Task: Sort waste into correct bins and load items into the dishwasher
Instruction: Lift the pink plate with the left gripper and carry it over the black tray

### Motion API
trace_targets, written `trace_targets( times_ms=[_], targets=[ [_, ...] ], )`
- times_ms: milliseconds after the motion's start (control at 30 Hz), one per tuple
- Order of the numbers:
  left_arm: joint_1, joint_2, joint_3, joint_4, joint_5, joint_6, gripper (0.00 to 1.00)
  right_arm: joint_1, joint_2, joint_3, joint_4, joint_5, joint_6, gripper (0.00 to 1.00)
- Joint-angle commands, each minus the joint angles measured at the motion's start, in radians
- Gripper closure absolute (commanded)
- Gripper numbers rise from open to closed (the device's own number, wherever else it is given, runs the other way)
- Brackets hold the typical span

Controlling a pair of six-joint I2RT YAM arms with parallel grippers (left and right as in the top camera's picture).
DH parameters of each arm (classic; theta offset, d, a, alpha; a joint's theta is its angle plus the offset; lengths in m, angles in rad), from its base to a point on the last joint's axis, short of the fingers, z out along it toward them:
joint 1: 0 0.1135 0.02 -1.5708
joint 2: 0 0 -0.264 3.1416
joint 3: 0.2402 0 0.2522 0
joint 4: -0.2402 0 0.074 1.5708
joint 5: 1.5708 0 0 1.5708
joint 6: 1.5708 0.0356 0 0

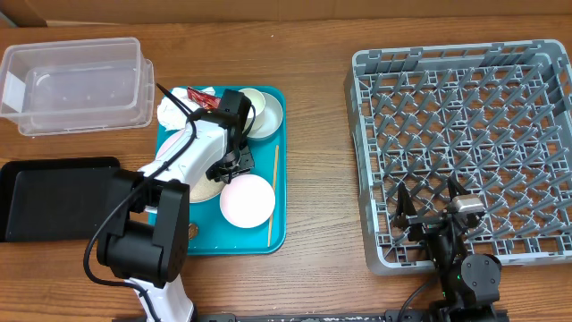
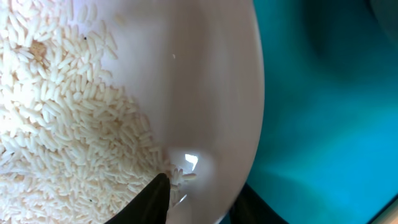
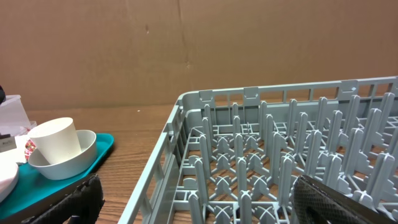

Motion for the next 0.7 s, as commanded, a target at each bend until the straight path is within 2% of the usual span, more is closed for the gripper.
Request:
trace_targets(
  times_ms=[0, 67, 167, 300, 667],
  targets=[
    [-0.002, 0.001, -0.009, -0.009, -0.021, -0.009, 0.70, -0.001, -0.011, -0.011, 0.008, 0.006, -0.005, 0.00],
    [-0.002, 0.000, -0.005, -0.019, -0.021, -0.010, 0.73, -0.001, -0.011, -0.011, 0.008, 0.006, -0.005, 0.00],
    [-0.002, -0.006, -0.001, -0.032, -0.025, -0.009, 0.87, -0.001, -0.011, -0.011, 0.008, 0.006, -0.005, 0.00],
    [-0.002, -0.009, 0.001, -0.045, -0.026, -0.008, 0.96, -0.001, -0.011, -0.011, 0.008, 0.006, -0.005, 0.00],
    [-0.002, -0.009, 0.019, -0.074, -0.029, -0.006, 0.96, -0.001, -0.011, -0.011, 0.008, 0.006, -0.005, 0.00]
  ],
)
